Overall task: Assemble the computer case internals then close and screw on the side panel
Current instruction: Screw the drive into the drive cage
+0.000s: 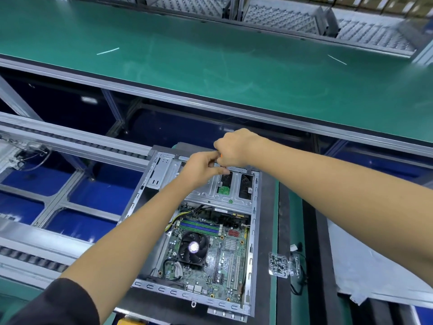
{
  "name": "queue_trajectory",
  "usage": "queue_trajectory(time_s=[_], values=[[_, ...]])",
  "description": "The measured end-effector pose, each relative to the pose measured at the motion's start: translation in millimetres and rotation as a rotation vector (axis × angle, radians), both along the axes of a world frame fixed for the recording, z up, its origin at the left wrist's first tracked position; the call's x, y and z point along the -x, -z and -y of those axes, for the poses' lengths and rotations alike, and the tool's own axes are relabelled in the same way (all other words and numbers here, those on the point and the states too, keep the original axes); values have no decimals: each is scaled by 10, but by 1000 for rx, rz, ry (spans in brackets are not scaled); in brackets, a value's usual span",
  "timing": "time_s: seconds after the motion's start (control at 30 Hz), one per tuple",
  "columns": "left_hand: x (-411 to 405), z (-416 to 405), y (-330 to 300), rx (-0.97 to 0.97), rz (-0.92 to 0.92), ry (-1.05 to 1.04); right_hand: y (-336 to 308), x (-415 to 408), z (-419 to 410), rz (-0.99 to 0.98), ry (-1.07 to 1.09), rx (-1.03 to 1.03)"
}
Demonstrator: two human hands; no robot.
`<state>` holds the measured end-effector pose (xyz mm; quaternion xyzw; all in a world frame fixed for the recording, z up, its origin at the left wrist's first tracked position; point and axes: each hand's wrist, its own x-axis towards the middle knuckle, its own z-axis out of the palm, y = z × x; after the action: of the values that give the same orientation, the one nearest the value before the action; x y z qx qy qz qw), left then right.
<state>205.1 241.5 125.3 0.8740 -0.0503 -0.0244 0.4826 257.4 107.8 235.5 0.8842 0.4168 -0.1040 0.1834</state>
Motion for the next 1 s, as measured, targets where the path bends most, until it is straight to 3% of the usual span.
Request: queue_trajectory(time_s=[0.17,0.43,0.5,0.6,0.67,0.83,1.0], values=[[-18,-87,-129,7,-113,72,-79,-36,57,-64,-225,-3],[130,-114,-65,-82,-72,53,-7,82,71,-187,-54,-132],[238,-111,-36,118,-153,-40,-13,114,84,-184,-25,-133],[456,-28,28,627,-388,-259,1,187,143,-88,-29,-127],[589,16,122,891,-442,-318,36,238,195,-36,-26,-176],[923,123,237,1147,-485,-383,-9,347,380,-1,53,-345],[1085,190,280,1235,-491,-380,-123,426,554,-50,104,-401]])
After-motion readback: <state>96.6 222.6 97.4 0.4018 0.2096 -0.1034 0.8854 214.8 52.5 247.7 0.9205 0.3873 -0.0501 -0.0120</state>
